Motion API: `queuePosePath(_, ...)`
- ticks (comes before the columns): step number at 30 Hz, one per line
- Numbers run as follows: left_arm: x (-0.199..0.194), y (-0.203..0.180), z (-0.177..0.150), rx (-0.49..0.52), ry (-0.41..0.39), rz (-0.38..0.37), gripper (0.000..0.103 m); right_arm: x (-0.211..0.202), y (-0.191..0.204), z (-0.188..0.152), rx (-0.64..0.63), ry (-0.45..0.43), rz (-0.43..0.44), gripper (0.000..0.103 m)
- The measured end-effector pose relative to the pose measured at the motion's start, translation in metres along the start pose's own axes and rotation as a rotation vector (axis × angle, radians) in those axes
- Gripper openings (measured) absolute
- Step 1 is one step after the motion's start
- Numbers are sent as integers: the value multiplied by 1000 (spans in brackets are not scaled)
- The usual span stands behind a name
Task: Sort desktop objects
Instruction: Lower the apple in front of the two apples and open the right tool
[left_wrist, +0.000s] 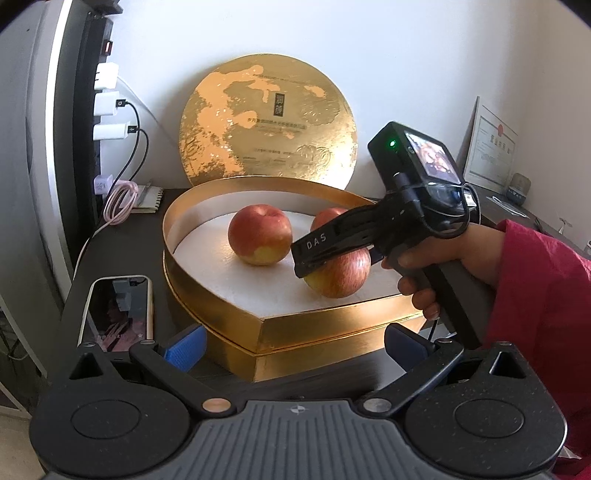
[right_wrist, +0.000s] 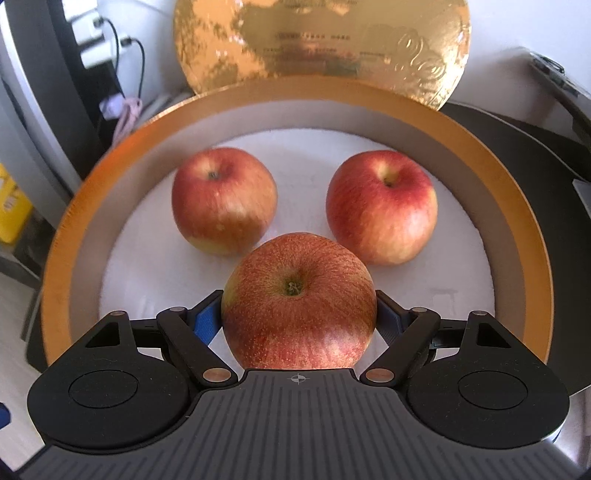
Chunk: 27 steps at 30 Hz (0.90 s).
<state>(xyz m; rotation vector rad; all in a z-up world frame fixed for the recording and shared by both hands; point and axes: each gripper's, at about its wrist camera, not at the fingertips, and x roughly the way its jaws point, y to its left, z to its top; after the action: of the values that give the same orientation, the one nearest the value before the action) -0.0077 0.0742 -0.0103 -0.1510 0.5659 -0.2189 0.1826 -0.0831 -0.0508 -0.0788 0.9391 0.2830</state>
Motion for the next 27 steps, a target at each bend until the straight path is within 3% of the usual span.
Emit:
queuePosePath(16,5,7,-1,-28,11,-4,102,14,3,5,5,34,-31,84)
queuePosePath(22,4,6,-1,-29,11,1,102,7,4,5,-6,10,-40,95)
queuePosePath(27,0,3,-2,-19,5,3,102,-11,-1,-1,33,-27,-35,96)
